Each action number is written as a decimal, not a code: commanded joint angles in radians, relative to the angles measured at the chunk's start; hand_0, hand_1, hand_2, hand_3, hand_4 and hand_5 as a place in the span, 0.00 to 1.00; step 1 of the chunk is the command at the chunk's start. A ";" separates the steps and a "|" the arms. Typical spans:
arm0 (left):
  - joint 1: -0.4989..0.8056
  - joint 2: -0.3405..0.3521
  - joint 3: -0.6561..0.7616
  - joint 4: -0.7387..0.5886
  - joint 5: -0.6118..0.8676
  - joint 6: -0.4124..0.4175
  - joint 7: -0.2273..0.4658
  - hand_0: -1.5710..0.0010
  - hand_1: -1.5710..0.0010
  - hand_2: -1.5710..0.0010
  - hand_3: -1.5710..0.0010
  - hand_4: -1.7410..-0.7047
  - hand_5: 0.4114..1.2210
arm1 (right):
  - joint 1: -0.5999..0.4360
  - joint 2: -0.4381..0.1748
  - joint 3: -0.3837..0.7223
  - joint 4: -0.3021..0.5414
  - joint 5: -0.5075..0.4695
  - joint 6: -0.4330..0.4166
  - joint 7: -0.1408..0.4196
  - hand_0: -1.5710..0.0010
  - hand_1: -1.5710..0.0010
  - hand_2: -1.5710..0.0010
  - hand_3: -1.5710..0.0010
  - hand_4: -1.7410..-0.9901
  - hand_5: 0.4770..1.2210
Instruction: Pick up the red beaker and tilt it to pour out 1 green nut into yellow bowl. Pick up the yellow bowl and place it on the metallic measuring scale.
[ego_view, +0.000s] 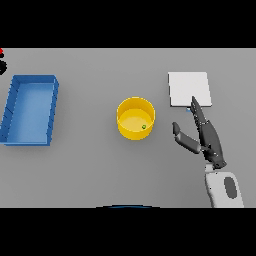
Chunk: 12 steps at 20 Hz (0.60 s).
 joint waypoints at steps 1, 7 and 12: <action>0.029 0.007 0.002 -0.048 0.006 0.019 0.026 0.00 0.00 0.00 0.16 0.00 0.96 | 0.017 0.002 0.001 -0.011 -0.005 0.003 -0.018 1.00 1.00 1.00 1.00 0.54 0.33; 0.164 0.029 -0.009 -0.229 0.056 0.007 0.068 0.00 0.00 0.00 0.31 0.36 0.54 | -0.010 -0.007 -0.007 0.003 -0.003 0.001 -0.015 1.00 1.00 1.00 1.00 0.55 0.34; 0.239 0.050 0.008 -0.390 0.181 -0.075 0.053 0.37 0.47 0.52 0.70 0.79 0.38 | -0.011 0.003 -0.003 0.022 0.008 -0.010 -0.019 1.00 1.00 1.00 1.00 0.56 0.34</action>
